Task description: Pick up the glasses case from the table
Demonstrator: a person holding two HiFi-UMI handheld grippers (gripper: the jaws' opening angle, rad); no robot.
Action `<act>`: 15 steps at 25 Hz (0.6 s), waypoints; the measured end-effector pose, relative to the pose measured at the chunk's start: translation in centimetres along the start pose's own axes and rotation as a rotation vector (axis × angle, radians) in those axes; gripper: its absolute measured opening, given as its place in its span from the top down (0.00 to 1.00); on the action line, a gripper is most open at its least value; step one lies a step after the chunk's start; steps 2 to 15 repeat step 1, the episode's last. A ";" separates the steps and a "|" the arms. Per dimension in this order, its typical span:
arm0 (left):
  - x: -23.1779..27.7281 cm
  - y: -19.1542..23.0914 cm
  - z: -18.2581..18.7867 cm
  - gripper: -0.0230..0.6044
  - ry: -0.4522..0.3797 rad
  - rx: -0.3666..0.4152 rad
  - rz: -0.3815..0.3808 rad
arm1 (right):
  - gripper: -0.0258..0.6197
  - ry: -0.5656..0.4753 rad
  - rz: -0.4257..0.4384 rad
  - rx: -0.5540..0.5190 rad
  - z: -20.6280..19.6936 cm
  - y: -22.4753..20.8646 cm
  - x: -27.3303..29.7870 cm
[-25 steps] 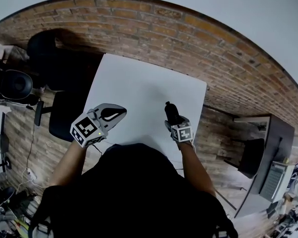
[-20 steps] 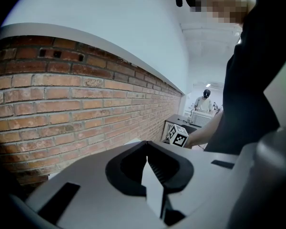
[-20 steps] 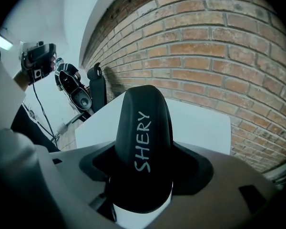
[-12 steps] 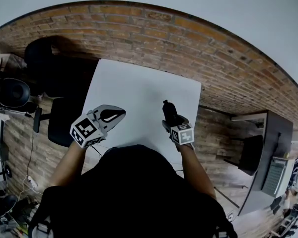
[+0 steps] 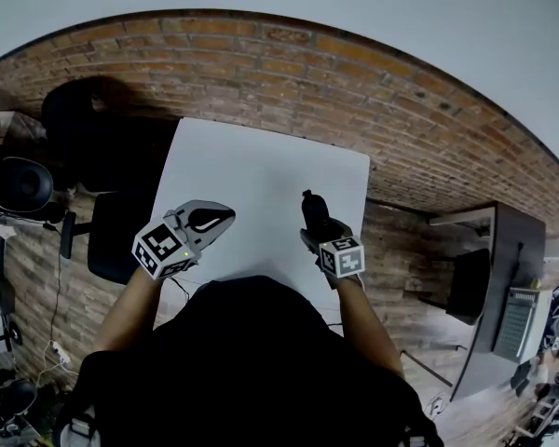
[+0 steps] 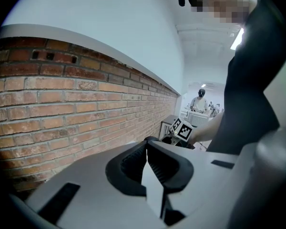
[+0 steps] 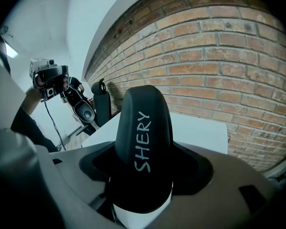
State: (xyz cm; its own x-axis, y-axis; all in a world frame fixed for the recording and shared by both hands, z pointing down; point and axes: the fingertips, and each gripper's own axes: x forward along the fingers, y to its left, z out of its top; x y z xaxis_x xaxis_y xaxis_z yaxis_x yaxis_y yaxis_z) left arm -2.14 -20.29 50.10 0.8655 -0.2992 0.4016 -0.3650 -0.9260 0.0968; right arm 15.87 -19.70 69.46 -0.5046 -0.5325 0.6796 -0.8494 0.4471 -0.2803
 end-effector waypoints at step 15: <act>0.0 0.0 0.0 0.94 0.000 0.000 -0.001 | 0.44 -0.004 -0.001 0.003 0.0 0.0 -0.1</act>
